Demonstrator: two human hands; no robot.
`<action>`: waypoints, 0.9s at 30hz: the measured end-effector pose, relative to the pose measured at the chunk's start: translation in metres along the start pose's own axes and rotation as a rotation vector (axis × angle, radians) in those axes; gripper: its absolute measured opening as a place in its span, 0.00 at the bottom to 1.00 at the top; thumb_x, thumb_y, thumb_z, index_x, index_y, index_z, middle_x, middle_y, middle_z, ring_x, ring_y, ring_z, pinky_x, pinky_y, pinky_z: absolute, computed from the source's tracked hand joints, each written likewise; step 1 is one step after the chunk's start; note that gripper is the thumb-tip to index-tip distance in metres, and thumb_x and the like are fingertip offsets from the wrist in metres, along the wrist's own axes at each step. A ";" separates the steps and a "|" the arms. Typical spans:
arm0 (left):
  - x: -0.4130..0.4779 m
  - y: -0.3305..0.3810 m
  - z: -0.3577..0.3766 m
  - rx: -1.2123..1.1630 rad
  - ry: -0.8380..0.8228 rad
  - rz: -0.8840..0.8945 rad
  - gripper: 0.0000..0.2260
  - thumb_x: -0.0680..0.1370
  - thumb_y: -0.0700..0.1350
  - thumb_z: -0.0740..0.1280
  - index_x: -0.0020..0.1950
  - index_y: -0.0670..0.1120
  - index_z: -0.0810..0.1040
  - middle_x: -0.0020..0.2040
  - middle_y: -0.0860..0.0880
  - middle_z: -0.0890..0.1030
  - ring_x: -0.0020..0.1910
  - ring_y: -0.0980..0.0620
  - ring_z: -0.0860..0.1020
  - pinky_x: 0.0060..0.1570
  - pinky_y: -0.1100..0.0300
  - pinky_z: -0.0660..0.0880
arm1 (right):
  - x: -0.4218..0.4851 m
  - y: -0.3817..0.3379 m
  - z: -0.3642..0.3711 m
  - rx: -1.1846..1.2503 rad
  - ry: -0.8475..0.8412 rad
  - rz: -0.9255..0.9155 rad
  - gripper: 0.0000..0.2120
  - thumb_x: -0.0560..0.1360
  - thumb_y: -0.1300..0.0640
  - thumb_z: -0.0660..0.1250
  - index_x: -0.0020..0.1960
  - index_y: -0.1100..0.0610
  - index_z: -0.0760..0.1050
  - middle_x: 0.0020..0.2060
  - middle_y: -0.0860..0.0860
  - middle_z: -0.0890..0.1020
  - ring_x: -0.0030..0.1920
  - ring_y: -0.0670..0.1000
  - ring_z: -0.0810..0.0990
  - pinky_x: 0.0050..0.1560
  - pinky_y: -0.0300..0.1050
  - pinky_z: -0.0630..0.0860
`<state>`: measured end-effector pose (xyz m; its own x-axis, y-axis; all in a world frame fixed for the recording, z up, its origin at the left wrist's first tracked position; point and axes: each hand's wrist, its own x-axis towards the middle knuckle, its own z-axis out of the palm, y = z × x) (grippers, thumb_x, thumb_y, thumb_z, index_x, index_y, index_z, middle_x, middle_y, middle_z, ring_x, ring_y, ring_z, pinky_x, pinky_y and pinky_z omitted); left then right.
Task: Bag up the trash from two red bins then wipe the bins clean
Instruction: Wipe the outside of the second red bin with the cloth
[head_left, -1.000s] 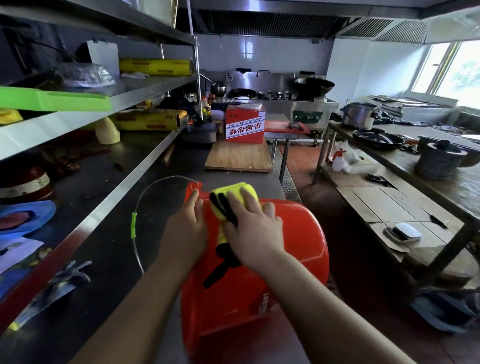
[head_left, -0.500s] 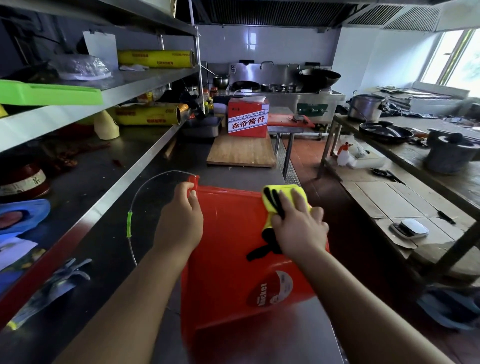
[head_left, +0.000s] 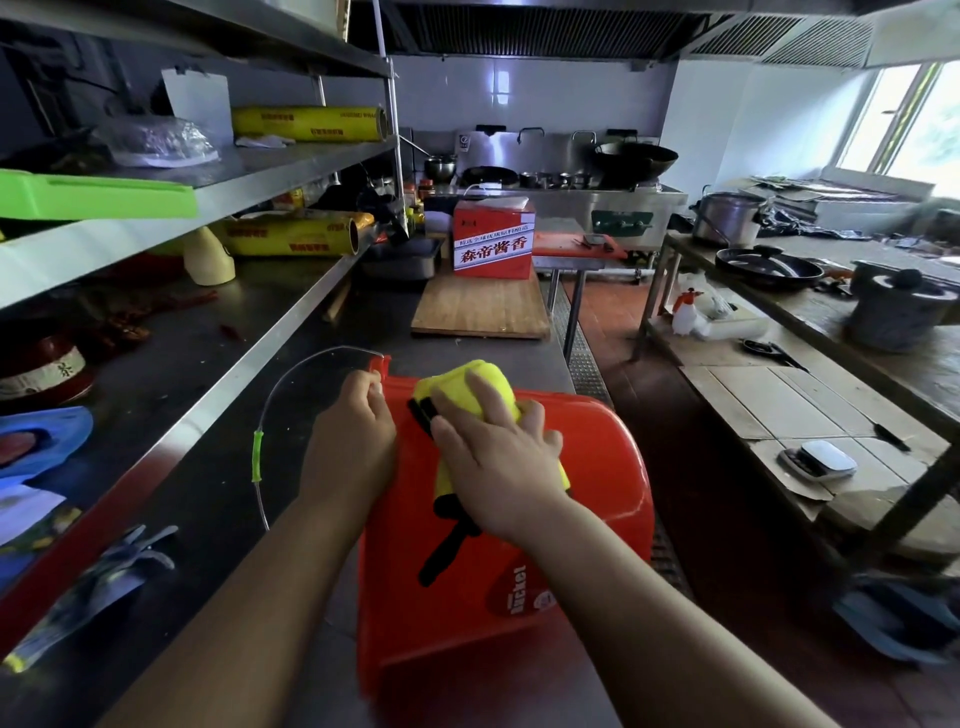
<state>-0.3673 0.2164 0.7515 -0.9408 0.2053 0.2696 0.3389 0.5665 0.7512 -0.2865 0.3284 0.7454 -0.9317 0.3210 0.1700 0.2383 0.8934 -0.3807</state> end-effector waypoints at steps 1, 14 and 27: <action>-0.001 0.000 -0.001 -0.004 -0.005 0.010 0.12 0.82 0.46 0.53 0.59 0.46 0.73 0.54 0.40 0.80 0.54 0.38 0.76 0.44 0.57 0.64 | 0.001 -0.005 -0.001 0.033 0.007 0.001 0.20 0.80 0.38 0.45 0.70 0.34 0.61 0.75 0.40 0.52 0.66 0.61 0.56 0.61 0.62 0.58; 0.003 -0.002 0.003 -0.008 0.055 0.024 0.14 0.83 0.47 0.52 0.63 0.47 0.73 0.42 0.52 0.77 0.38 0.55 0.75 0.38 0.60 0.64 | -0.017 0.038 0.023 -0.038 0.209 0.051 0.17 0.77 0.38 0.57 0.66 0.33 0.66 0.72 0.41 0.59 0.65 0.58 0.60 0.59 0.56 0.63; 0.002 0.000 0.007 -0.009 0.042 0.018 0.18 0.83 0.46 0.51 0.71 0.46 0.68 0.66 0.46 0.74 0.65 0.48 0.72 0.55 0.63 0.65 | -0.006 0.053 0.014 0.026 0.267 0.338 0.18 0.80 0.39 0.51 0.68 0.33 0.65 0.73 0.38 0.60 0.65 0.58 0.62 0.61 0.54 0.62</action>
<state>-0.3690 0.2225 0.7484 -0.9339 0.1814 0.3082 0.3559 0.5556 0.7514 -0.2720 0.3697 0.7113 -0.6983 0.6670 0.2599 0.5075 0.7173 -0.4774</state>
